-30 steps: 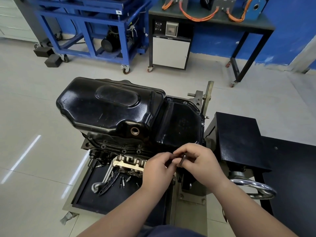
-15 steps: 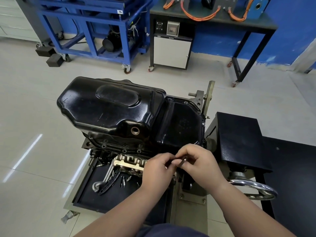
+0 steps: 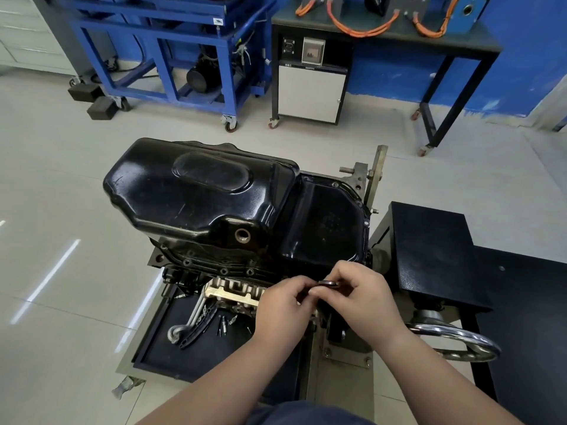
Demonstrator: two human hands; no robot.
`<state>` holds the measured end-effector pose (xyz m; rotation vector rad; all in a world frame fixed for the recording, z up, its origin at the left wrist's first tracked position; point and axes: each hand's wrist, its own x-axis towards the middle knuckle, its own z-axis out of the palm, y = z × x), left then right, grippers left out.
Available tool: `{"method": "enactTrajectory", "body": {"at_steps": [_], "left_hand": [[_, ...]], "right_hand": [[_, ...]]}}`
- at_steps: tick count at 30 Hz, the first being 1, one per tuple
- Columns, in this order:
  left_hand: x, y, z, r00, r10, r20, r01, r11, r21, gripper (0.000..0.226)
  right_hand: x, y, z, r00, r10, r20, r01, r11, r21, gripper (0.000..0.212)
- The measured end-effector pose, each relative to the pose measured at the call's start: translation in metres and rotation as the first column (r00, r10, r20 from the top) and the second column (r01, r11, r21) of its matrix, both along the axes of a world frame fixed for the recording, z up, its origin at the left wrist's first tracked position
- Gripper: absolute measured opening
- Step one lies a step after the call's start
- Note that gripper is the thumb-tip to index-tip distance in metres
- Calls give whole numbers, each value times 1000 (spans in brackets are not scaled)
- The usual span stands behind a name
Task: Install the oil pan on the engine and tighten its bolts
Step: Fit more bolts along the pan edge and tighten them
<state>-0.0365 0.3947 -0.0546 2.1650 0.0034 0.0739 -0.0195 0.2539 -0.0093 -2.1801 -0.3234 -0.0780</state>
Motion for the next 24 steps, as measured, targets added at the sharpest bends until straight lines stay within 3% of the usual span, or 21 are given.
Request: {"method": "enactTrajectory", "body": {"at_steps": [4,11,16,20,24], "left_hand": [[1,1,-1,1000,8,5,-8,999,-38,12],[-2,1,-2,999,19,32,-19,999,-30,13],[1,1,-1,999,21,32,-21,1000,-17,8],[2,2,0,998,29,48,-29,1000,-12,10],[1,2,0,999,33,40,-33,999,-8,10]], "right_hand": [[-5,-3,3,987,143,-77,-134,985,109,40],[-3,0,3,998,22,-61,-14,992,123,20],[-2,2,4,998,63,-16,-62,996,61,12],[-4,-1,7,983,168,-73,-156,977,145,35],[-2,-1,5,995,96,-33,-91,986,136,26]]}}
